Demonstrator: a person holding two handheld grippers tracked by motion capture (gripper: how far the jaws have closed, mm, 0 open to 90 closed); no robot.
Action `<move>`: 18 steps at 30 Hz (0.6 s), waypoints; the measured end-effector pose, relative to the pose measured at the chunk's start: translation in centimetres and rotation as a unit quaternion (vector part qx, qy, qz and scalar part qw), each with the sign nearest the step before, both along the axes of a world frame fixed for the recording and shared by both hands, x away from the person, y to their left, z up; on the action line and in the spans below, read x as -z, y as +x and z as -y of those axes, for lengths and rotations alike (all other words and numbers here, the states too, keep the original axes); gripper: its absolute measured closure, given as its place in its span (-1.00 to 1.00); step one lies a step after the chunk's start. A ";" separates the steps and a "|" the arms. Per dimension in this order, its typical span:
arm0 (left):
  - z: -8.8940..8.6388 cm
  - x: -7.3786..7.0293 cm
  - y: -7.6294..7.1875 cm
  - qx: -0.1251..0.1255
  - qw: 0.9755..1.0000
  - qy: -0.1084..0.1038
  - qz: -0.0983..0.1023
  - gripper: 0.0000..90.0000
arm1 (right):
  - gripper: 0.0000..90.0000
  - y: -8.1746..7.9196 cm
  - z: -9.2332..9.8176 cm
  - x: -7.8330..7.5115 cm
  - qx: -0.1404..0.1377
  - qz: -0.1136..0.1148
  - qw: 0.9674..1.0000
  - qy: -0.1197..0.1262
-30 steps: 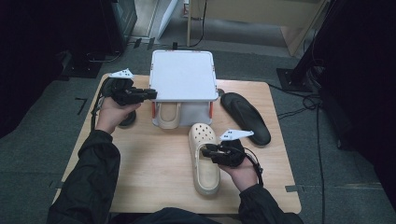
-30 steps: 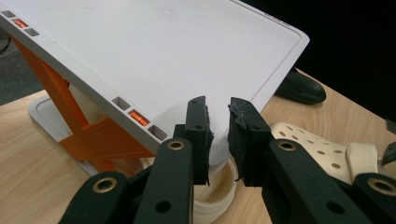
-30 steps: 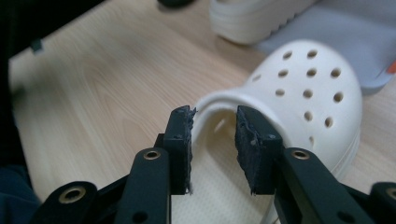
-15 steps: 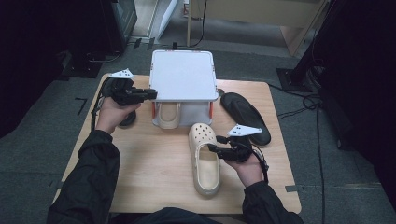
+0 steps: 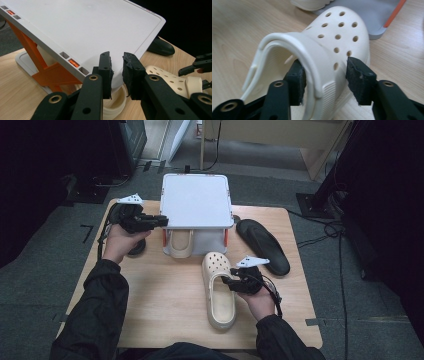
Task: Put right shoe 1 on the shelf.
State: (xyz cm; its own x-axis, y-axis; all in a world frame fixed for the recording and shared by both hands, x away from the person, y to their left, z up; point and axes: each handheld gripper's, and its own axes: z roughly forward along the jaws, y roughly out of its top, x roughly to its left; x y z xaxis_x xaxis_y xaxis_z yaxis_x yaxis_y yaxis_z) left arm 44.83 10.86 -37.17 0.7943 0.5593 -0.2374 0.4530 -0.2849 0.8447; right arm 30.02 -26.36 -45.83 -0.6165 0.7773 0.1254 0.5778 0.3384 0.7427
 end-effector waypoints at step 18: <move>0.0 0.0 0.0 0.000 1.000 -0.001 0.000 0.72 | 0.57 0.0 -0.8 -1.1 0.010 0.036 0.999 -0.025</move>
